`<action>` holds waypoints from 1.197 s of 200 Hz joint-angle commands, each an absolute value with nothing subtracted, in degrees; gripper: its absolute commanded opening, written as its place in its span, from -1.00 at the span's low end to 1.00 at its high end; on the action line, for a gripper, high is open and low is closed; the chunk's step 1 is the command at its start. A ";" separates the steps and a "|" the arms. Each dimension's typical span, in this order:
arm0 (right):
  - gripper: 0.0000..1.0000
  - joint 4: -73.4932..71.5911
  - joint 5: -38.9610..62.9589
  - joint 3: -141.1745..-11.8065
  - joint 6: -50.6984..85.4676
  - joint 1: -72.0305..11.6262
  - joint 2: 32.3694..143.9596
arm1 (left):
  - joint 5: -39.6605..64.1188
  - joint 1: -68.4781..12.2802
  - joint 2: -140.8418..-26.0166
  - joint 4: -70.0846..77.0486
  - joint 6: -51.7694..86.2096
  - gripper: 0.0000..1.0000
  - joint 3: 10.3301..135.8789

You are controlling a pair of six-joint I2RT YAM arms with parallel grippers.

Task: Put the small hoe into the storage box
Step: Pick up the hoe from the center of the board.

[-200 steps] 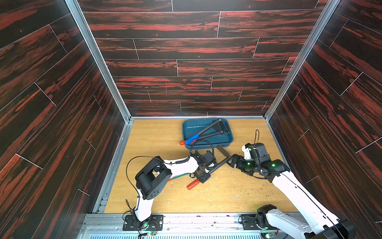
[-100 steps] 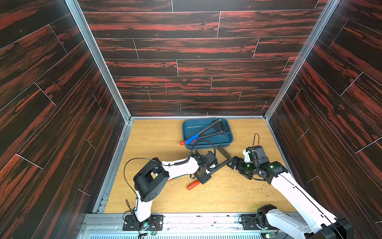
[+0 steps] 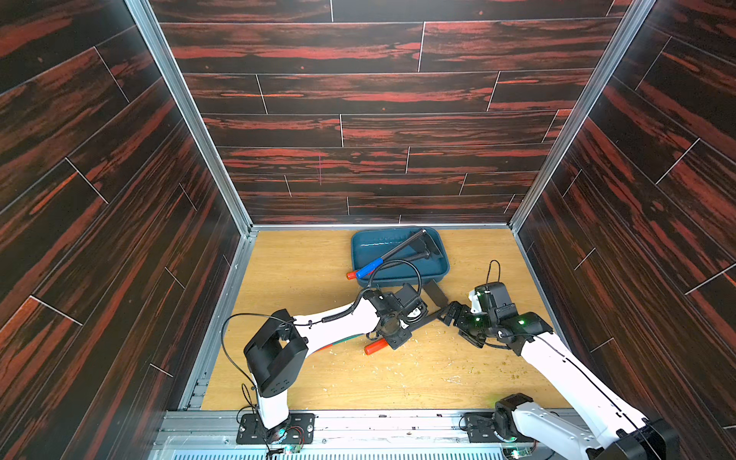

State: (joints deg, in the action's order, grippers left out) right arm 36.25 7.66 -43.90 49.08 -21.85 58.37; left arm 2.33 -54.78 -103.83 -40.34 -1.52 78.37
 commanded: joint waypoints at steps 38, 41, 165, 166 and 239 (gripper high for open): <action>0.81 34.48 10.07 -42.45 51.51 -21.62 58.68 | 1.74 -55.58 -100.76 -42.75 -1.70 -1.00 81.55; 0.82 34.46 10.15 -42.45 51.64 -21.56 58.75 | 1.68 -55.65 -100.75 -42.73 -1.67 -1.00 81.58; 0.54 22.24 15.88 -36.77 65.08 -21.54 62.86 | 1.32 -58.39 -100.81 -41.06 -0.18 -1.00 85.00; 0.54 22.11 15.94 -36.71 65.19 -21.53 62.90 | 1.32 -58.38 -101.21 -41.09 -0.18 -1.00 85.04; 0.44 13.73 17.75 -33.79 71.00 -21.62 67.17 | 2.02 -60.04 -104.19 -40.35 1.14 -1.00 87.79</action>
